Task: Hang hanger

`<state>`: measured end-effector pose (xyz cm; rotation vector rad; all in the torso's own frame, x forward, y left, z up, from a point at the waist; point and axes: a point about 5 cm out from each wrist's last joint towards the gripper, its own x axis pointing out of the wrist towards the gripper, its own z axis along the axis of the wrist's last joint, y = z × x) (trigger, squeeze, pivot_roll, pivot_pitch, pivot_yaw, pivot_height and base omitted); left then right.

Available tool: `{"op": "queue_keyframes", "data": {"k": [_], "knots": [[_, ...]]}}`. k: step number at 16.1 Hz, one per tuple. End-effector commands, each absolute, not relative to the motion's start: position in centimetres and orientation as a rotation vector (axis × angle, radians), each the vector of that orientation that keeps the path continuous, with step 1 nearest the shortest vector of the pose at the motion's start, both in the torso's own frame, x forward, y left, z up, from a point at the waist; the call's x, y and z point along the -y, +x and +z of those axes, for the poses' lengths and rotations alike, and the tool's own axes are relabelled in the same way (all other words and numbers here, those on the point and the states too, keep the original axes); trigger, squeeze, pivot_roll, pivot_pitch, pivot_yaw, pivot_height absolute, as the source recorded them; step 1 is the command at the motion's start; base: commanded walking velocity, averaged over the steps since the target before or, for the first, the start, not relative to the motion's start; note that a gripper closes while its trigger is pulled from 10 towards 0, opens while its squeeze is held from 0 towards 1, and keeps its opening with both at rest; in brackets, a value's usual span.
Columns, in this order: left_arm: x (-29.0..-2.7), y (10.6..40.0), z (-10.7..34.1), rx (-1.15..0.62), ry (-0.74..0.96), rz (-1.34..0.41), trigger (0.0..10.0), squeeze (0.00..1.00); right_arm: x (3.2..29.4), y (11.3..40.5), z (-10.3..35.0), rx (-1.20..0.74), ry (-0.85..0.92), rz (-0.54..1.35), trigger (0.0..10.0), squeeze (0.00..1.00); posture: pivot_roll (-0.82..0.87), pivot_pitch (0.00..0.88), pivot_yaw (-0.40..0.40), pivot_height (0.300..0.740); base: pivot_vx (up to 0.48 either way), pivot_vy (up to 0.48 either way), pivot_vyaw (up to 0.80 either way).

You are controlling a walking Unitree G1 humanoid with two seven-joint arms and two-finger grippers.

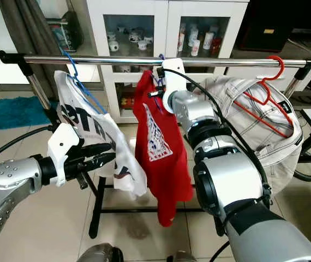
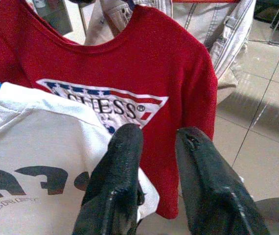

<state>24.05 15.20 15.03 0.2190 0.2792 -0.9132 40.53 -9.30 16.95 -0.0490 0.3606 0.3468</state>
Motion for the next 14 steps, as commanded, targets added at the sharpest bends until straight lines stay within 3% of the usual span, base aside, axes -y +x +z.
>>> {"op": "queue_keyframes", "data": {"k": [1,4,8,14], "knots": [[-15.0,24.3,15.3,-0.264,0.242,-0.908,10.0,0.0,9.6,40.6,17.3,-0.31,-0.032,0.354,10.0,1.0,0.03,0.0,0.036,0.74,0.0,0.0,0.0],[-14.8,25.9,15.6,-0.188,0.19,-0.804,10.0,0.0,10.3,40.6,19.7,-0.09,0.115,0.457,10.0,1.0,0.0,0.0,0.054,0.74,0.0,0.0,0.0],[-14.3,27.0,15.7,-0.128,0.089,-0.723,10.0,0.0,12.2,39.5,21.5,0.083,0.152,0.472,10.0,1.0,-0.03,0.0,0.076,0.74,0.0,0.0,0.0],[-13.5,27.5,15.3,-0.078,-0.063,-0.557,10.0,0.0,16.2,32.5,20.6,0.142,0.217,0.411,10.0,1.0,-0.06,0.0,0.063,0.74,0.0,0.0,0.0]]}}
